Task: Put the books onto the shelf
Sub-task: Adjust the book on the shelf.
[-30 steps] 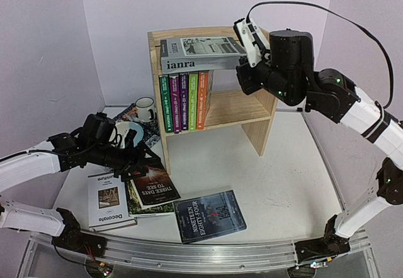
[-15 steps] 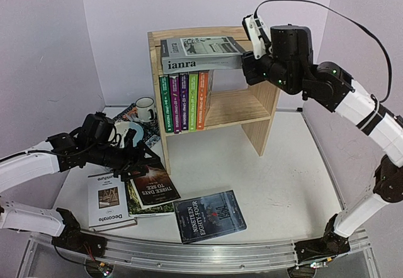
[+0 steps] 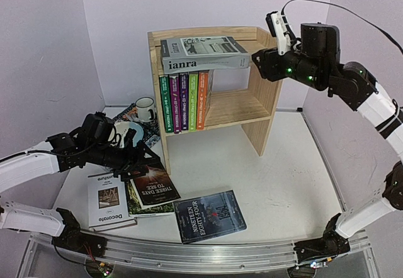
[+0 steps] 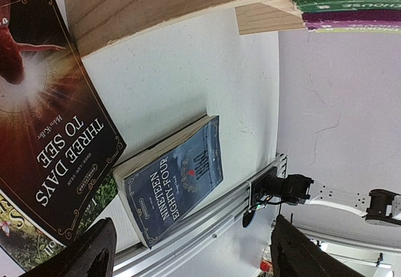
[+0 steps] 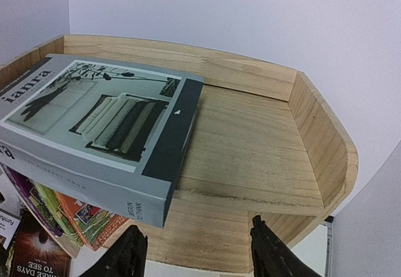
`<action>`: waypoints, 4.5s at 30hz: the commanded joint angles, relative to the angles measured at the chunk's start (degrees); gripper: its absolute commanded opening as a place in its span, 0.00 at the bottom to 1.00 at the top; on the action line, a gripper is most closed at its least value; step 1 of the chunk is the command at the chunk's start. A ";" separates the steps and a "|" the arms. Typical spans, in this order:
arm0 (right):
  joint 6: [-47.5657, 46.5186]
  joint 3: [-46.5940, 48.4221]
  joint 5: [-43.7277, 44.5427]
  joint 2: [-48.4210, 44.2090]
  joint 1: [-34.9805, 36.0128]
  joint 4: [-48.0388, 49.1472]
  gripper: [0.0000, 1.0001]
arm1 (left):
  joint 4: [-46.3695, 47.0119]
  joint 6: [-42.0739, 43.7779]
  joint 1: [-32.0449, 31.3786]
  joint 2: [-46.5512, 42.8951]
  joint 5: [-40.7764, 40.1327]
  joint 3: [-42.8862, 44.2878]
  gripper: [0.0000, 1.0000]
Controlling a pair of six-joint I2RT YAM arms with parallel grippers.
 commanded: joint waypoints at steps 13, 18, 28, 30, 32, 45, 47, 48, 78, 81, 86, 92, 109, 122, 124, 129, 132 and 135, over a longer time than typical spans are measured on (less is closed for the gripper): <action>9.12 -0.31 -19.56 0.94 -10.54 -0.33 0.63 | 1.32 0.70 0.28 -1.36 0.34 1.04 0.86; 9.15 -2.51 -19.55 -1.83 -10.59 -0.42 0.64 | 1.33 0.79 0.26 -1.43 0.35 0.93 0.87; 9.51 -3.69 -23.47 -2.76 -10.60 -0.49 0.68 | 1.41 1.28 0.25 -0.32 0.79 1.63 0.87; 9.59 -2.83 -24.41 -1.91 -10.60 -0.43 0.70 | 1.50 1.21 0.28 -0.48 0.71 1.61 0.87; 9.74 -1.72 -24.97 -0.83 -10.60 -0.42 0.70 | 1.51 1.12 0.28 -0.65 0.60 1.41 0.87; 10.70 1.94 -26.73 4.03 -10.60 1.92 0.67 | 1.58 1.08 0.28 -0.88 0.56 1.32 0.87; 10.95 2.37 -27.59 4.40 -10.60 2.32 0.65 | 1.58 1.12 0.27 -0.76 0.67 1.27 0.87; 11.00 2.50 -27.88 4.67 -10.57 2.52 0.64 | 1.58 1.17 0.26 -0.68 0.59 1.24 0.87; 15.37 7.04 -36.24 10.64 -10.51 6.59 0.44 | 1.89 1.75 0.30 0.13 0.91 1.27 0.87; 15.74 7.70 -37.12 11.30 -10.52 6.77 0.43 | 1.89 1.83 0.28 0.27 1.09 1.28 0.87; 16.21 8.41 -37.52 12.14 -10.42 7.19 0.42 | 1.87 1.83 0.25 0.20 1.09 1.28 0.87; 16.44 8.72 -35.07 12.79 -10.27 7.48 0.50 | 1.89 1.85 0.27 0.20 1.14 1.29 0.87; 9.53 12.00 -21.34 15.63 -3.90 4.68 0.68 | 1.85 2.27 0.27 0.89 1.11 1.54 0.87; 8.01 14.83 -17.95 18.31 -1.63 5.13 0.69 | 1.91 2.44 0.28 1.10 1.15 1.46 0.87; 8.19 15.59 -17.38 18.83 -1.64 5.07 0.68 | 1.93 2.53 0.29 1.23 1.10 1.46 0.87; 7.83 16.36 -16.04 19.44 -1.64 5.06 0.70 | 1.97 2.62 0.28 1.28 1.22 1.45 0.87; 7.48 16.60 -16.29 19.61 -1.63 5.03 0.74 | 1.93 2.62 0.28 1.21 1.23 1.46 0.87; 7.15 17.05 -16.55 20.07 -1.62 5.03 0.77 | 1.95 2.62 0.25 1.13 1.19 1.46 0.87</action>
